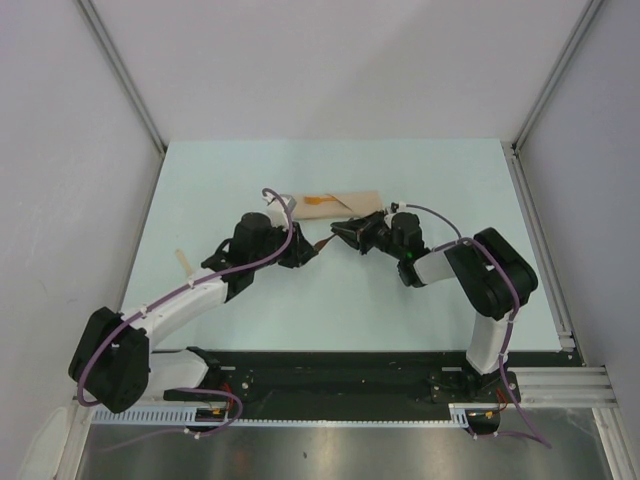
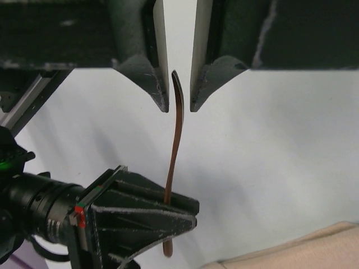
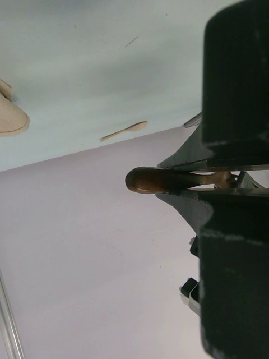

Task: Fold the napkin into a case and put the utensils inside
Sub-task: Pass from the right arm to the left, then insert the fork into the folded napkin.

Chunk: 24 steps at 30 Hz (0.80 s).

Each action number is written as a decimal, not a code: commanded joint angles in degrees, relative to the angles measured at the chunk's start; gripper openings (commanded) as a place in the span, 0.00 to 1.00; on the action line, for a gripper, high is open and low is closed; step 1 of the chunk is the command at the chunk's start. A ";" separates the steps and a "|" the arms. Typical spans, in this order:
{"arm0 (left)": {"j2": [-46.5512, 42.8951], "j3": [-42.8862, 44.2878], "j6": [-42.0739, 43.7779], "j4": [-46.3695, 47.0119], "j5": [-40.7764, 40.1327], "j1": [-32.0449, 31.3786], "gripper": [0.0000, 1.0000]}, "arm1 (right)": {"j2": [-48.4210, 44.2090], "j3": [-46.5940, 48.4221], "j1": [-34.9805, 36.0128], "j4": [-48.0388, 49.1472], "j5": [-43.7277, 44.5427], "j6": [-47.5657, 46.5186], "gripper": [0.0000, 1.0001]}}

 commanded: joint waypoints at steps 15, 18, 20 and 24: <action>23.78 21.67 6.77 -13.13 31.23 18.88 0.00 | -8.72 21.05 -12.59 -42.34 -7.29 -50.97 0.56; 32.47 31.41 10.47 -20.35 36.24 22.22 0.00 | -4.00 29.99 -17.93 -52.72 -11.14 -64.33 0.51; 36.01 34.33 10.82 -22.82 39.92 24.16 0.00 | -0.65 34.84 -20.41 -59.20 -13.34 -70.76 0.41; 43.64 43.80 13.28 -28.95 41.26 25.39 0.00 | 7.69 42.32 -24.11 -65.30 -13.97 -77.10 0.28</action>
